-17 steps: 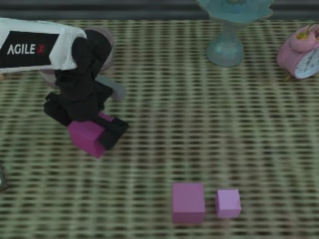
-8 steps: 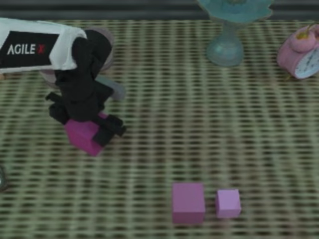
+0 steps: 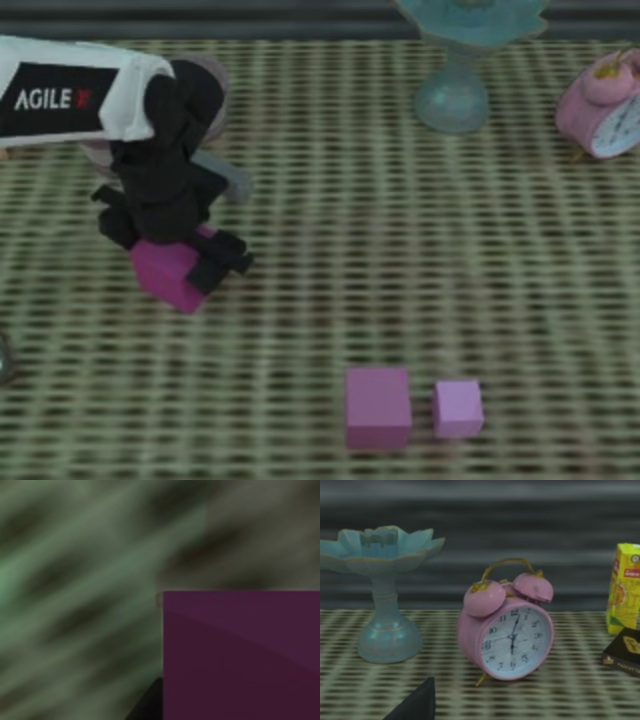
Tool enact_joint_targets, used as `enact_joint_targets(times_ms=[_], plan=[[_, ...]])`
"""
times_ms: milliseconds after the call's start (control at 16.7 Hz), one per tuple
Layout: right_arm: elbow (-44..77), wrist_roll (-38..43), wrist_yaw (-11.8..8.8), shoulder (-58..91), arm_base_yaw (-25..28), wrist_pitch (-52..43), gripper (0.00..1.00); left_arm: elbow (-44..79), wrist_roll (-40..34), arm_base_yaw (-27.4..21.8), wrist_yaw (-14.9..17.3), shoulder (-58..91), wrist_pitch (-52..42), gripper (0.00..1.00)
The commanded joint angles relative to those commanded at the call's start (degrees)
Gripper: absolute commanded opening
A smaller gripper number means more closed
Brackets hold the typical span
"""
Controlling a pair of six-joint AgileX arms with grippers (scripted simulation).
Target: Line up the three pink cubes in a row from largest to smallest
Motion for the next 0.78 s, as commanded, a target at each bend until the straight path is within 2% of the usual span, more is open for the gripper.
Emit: enact_joint_targets(times_ms=[300, 600, 780], plan=[[0.0, 0.0, 0.0, 0.0, 0.0, 0.0, 1.0, 0.97, 0.11, -0.03, 0.1, -0.87, -1.22, 0.0], [0.0, 0.0, 0.0, 0.0, 0.0, 0.0, 1.0, 7.06, -0.09, 0.8, 0.08, -4.33, -11.47, 0.0], [0.0, 0.0, 0.0, 0.0, 0.0, 0.0, 1.0, 8.81, -0.17, 1.1, 0.06, -5.77, -14.11, 0.0]])
